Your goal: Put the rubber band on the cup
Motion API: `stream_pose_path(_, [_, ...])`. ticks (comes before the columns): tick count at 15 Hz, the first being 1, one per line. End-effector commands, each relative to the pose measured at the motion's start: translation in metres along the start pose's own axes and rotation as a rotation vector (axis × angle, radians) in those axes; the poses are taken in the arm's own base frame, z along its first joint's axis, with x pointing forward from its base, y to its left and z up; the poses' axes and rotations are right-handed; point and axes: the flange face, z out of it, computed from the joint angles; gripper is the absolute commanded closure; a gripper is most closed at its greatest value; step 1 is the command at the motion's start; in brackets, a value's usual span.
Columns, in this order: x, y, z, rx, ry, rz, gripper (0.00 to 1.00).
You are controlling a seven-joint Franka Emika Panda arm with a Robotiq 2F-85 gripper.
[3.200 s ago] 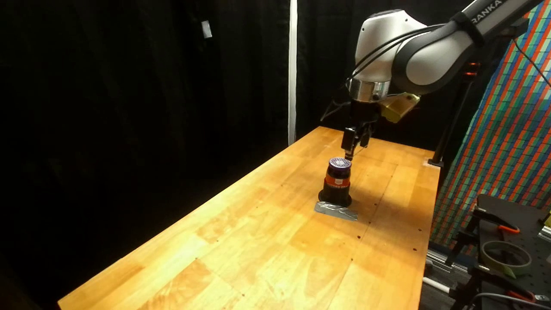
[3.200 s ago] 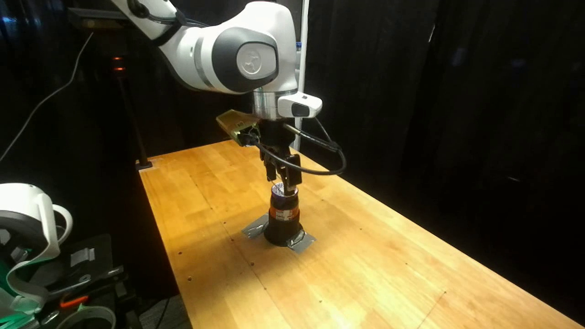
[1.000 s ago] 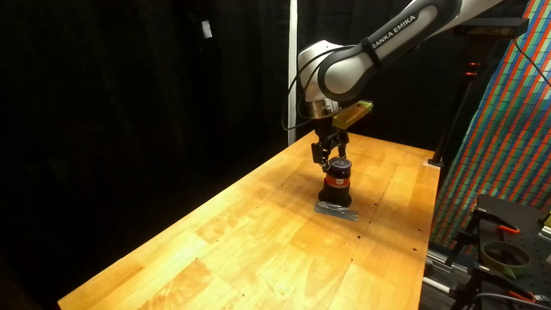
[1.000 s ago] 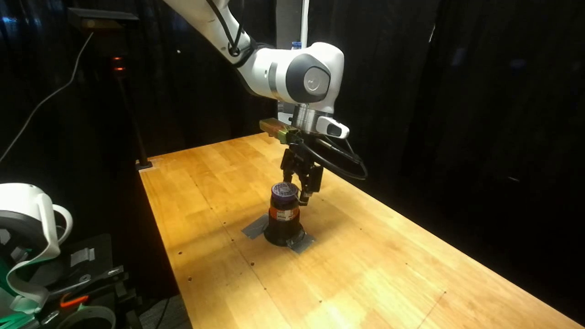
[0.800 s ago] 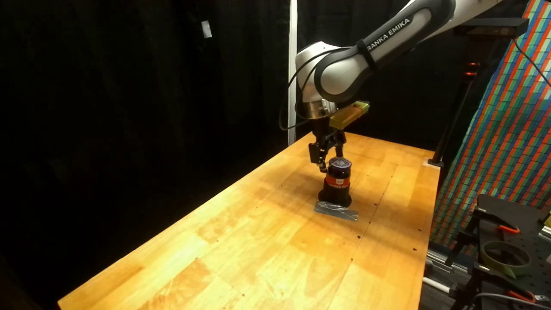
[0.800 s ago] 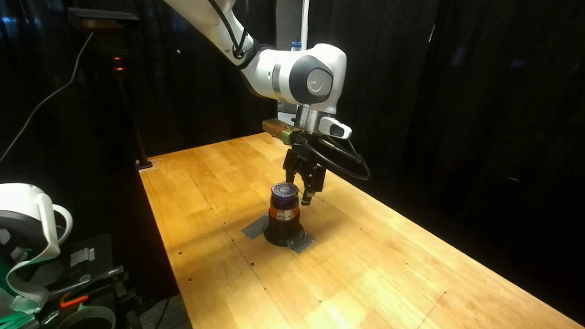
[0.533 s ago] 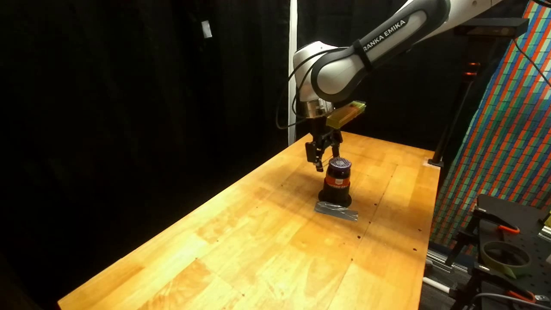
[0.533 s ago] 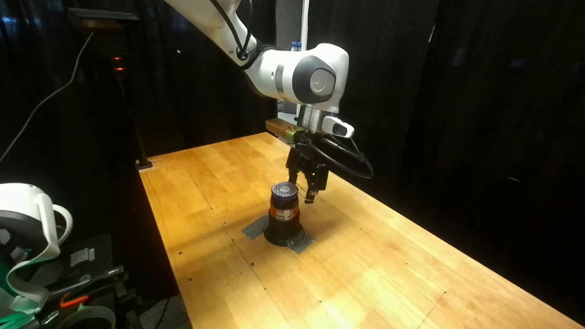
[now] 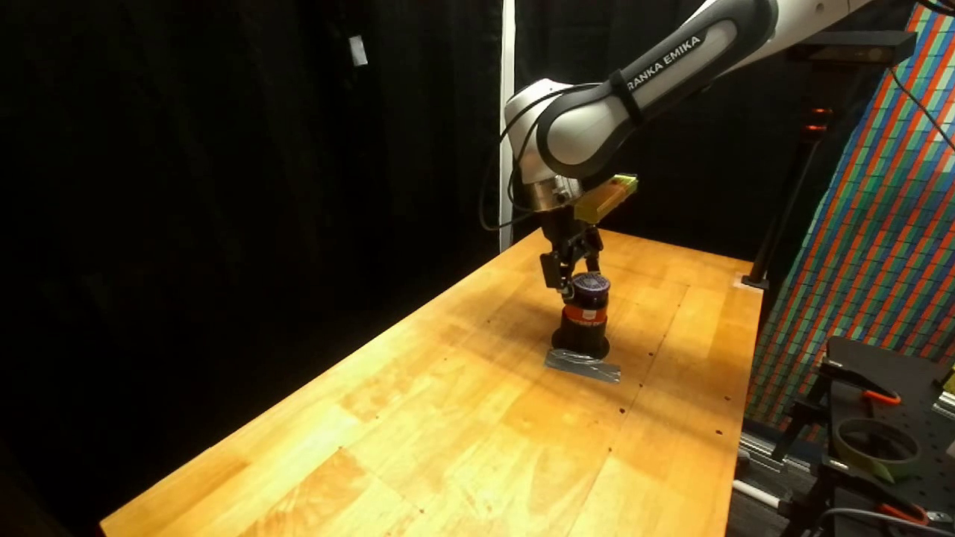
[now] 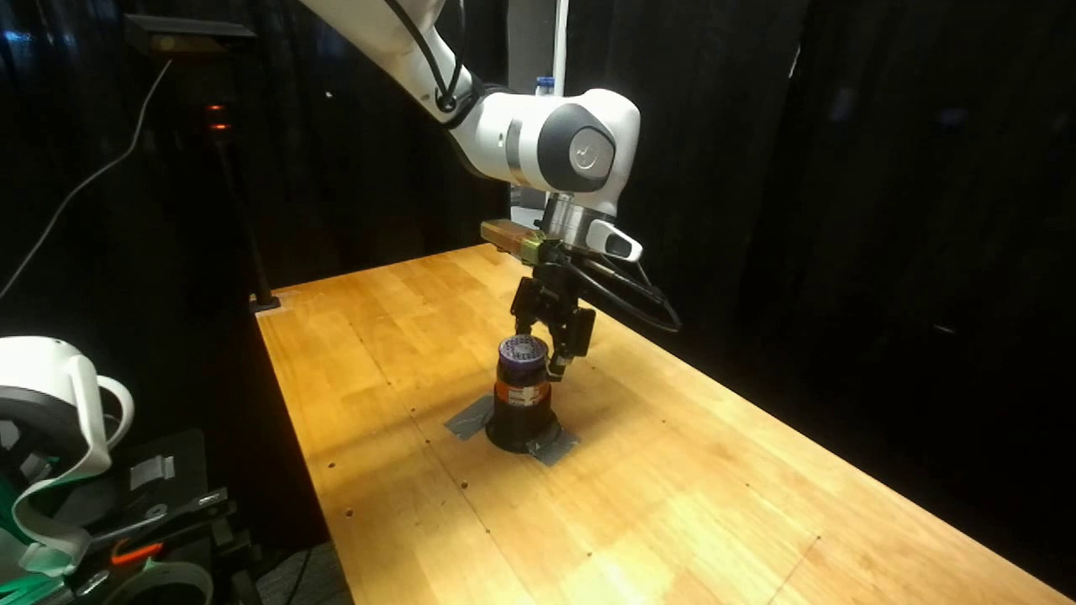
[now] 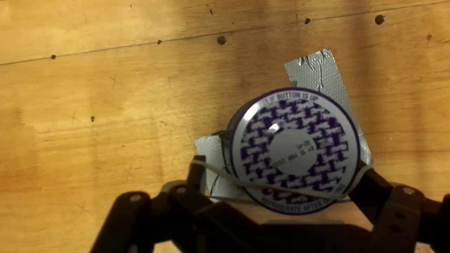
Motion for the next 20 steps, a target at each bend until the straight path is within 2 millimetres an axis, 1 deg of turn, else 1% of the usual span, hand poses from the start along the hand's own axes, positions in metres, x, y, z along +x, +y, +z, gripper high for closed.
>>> stream_pose_path(1, [-0.015,0.006,-0.005,0.001,-0.024,-0.036,0.0])
stream_pose_path(5, [-0.026,0.012,-0.005,0.019,0.003,-0.04,0.0])
stream_pose_path(8, [-0.036,0.015,-0.007,0.045,0.048,-0.028,0.0])
stream_pose_path(10, [-0.044,0.019,-0.004,0.059,0.087,-0.008,0.0])
stream_pose_path(16, [-0.077,0.021,0.005,0.102,0.289,0.029,0.0])
stream_pose_path(20, [-0.106,0.023,0.012,0.11,0.354,0.018,0.0])
